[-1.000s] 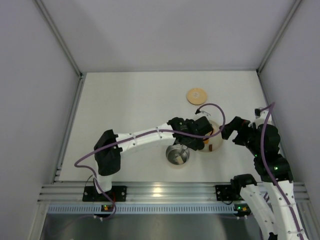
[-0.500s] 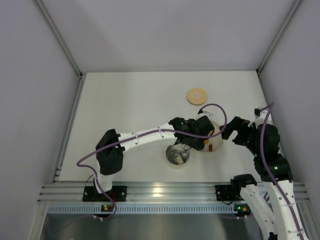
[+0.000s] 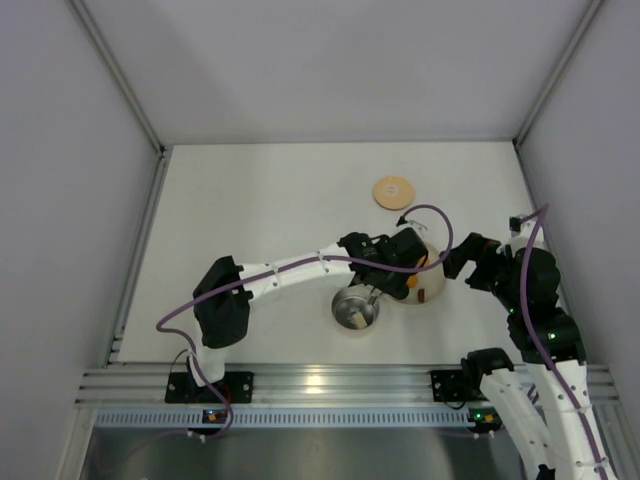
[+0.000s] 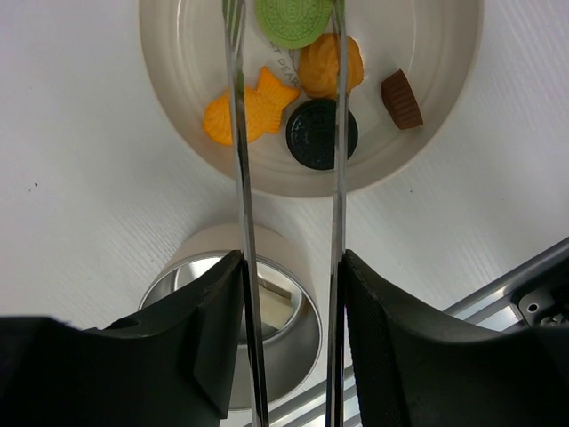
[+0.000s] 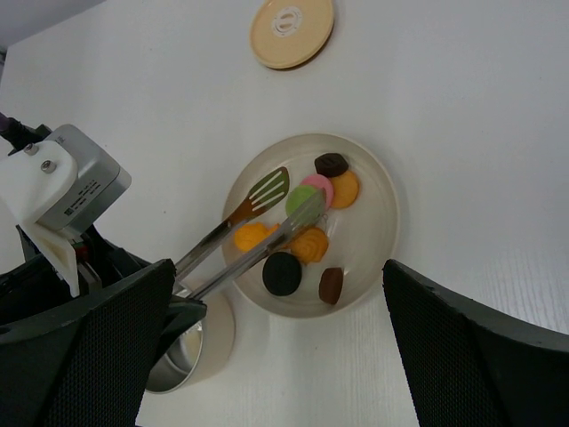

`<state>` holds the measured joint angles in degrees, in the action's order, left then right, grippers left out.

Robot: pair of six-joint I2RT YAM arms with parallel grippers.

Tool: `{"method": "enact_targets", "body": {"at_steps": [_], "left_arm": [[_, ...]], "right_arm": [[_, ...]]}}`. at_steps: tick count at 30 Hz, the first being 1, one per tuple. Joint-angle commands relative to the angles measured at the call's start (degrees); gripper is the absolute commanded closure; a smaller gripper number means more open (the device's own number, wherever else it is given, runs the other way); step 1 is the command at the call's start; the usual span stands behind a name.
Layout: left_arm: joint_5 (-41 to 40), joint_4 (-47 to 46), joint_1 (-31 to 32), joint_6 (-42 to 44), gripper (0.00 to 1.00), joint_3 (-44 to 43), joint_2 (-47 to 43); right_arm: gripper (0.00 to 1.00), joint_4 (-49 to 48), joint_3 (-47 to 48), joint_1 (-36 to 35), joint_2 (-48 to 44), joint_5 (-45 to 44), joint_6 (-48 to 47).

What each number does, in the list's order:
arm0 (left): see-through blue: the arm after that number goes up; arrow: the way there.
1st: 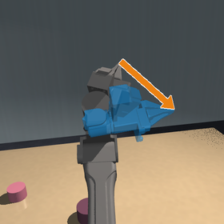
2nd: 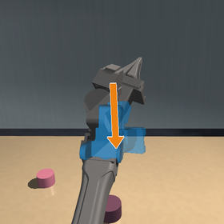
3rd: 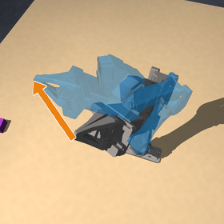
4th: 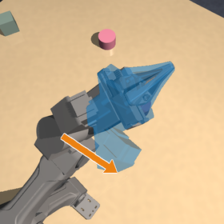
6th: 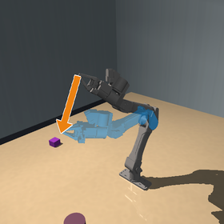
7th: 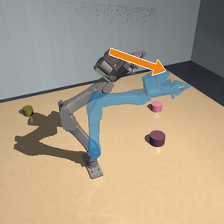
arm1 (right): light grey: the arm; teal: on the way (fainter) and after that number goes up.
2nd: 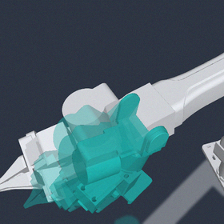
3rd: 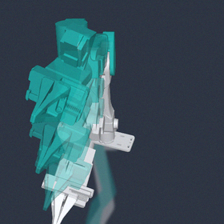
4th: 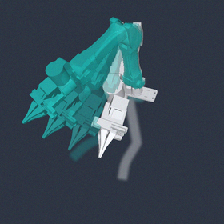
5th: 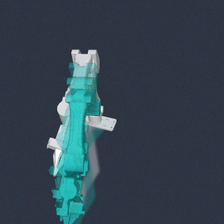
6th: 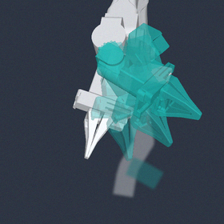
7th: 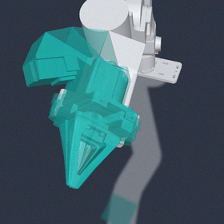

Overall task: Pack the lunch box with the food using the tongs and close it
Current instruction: Pick up the fake food from the plate.

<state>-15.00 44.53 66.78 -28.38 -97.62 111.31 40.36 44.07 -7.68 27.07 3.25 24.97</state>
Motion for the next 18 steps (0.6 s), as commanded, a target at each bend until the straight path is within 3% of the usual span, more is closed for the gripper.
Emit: {"method": "enact_targets", "body": {"at_steps": [1, 18], "left_arm": [[1.2, -3.22, -0.34, 0.7, 0.5, -0.9, 0.23], [3.22, -4.19, -1.31, 0.17, 0.48, 1.38, -1.27]], "right_arm": [[0.01, 1.48, 2.68, 0.74, 0.0, -0.7, -1.07], [0.01, 1.48, 2.51, 0.74, -0.35, -0.52, -0.63]]}}
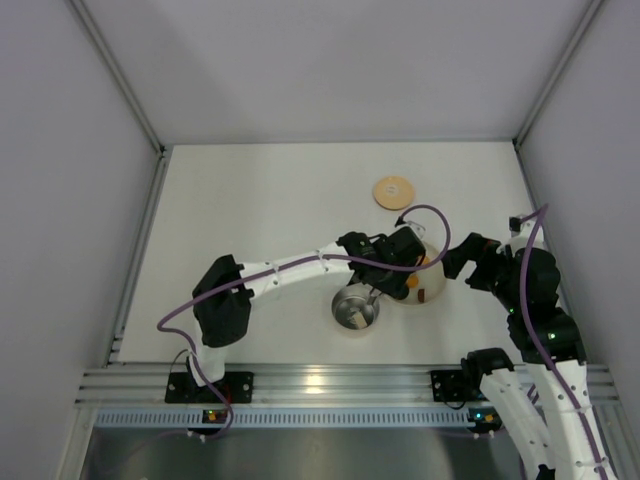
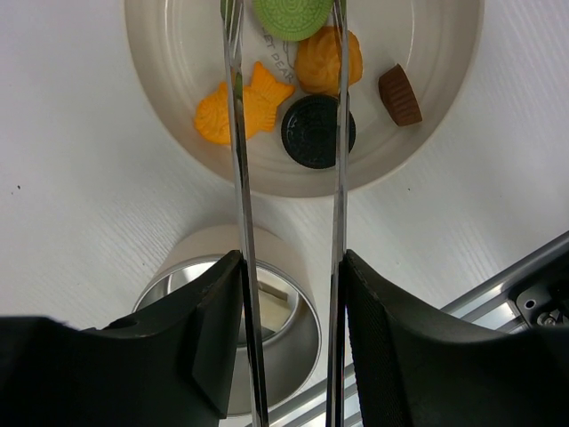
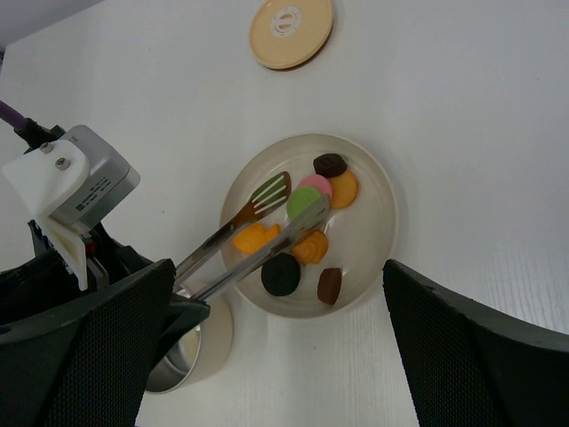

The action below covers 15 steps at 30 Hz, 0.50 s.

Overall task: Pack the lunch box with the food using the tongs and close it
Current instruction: Pick up the fake food from the plate.

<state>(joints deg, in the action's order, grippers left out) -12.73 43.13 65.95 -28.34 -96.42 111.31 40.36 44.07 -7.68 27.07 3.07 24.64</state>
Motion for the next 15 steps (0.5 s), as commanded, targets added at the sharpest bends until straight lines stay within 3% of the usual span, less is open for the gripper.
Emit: {"method": "enact_targets", "body": {"at_steps": [1, 15], "left_arm": [[1.13, -2.97, -0.56, 0.12, 0.49, 0.36, -1.01], [1.13, -3.41, -0.56, 0.65, 0.67, 0.71, -4.69]], "right_arm": [[0.0, 1.39, 2.59, 0.65, -0.18, -0.43, -0.3], [0.01, 1.39, 2.33, 0.74, -0.09, -0.61, -0.39]]}}
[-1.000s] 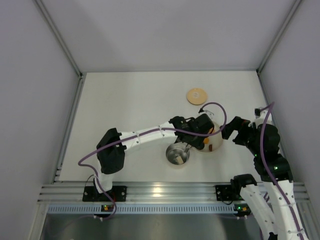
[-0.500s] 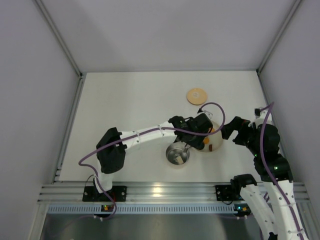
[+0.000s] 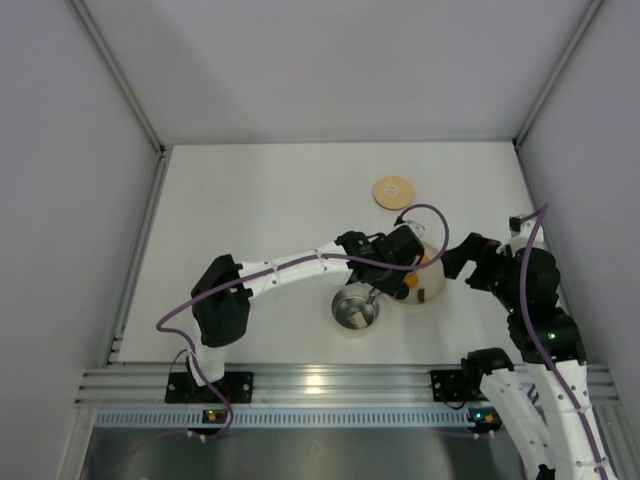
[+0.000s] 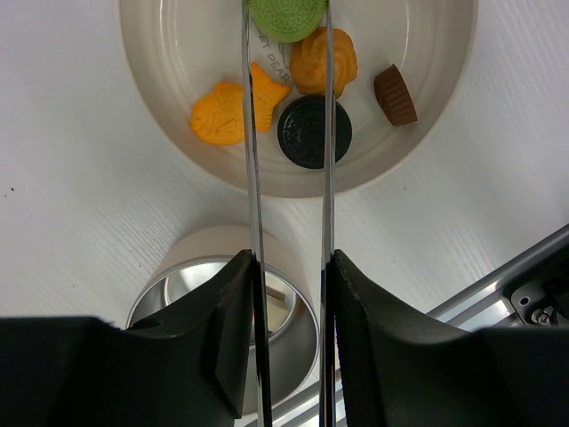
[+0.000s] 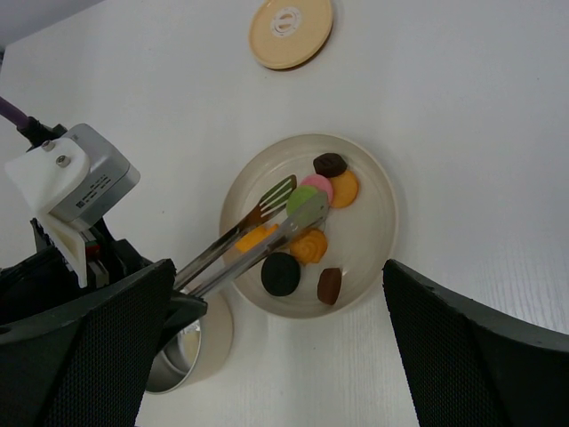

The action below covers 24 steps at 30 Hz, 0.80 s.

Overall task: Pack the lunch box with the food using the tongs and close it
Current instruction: Pick up the fake food from the plate.

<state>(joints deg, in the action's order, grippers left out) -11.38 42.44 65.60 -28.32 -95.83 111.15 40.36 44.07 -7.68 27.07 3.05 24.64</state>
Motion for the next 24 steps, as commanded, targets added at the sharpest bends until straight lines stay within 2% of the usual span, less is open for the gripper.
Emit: {"method": "enact_targets", "body": {"at_steps": [1, 11, 16, 24], "left_arm": [[-0.31, -2.53, -0.21, 0.8, 0.67, 0.21, -5.15], [-2.16, 0.45, -0.21, 1.33, 0.7, 1.17, -11.3], [-2.25, 3.17, -0.04, -0.59, 0.7, 5.29, -15.87], [0.65, 8.53, -0.04, -2.79, 0.66, 17.6, -34.15]], "right_arm": [[0.01, 1.39, 2.24, 0.74, -0.09, -0.59, -0.39], [0.01, 1.04, 2.24, 0.74, 0.18, -0.5, -0.12], [0.01, 1.13, 2.51, 0.65, 0.35, -0.5, -0.38], [0.0, 0.07, 1.37, 0.65, 0.79, -0.41, -0.3]]}}
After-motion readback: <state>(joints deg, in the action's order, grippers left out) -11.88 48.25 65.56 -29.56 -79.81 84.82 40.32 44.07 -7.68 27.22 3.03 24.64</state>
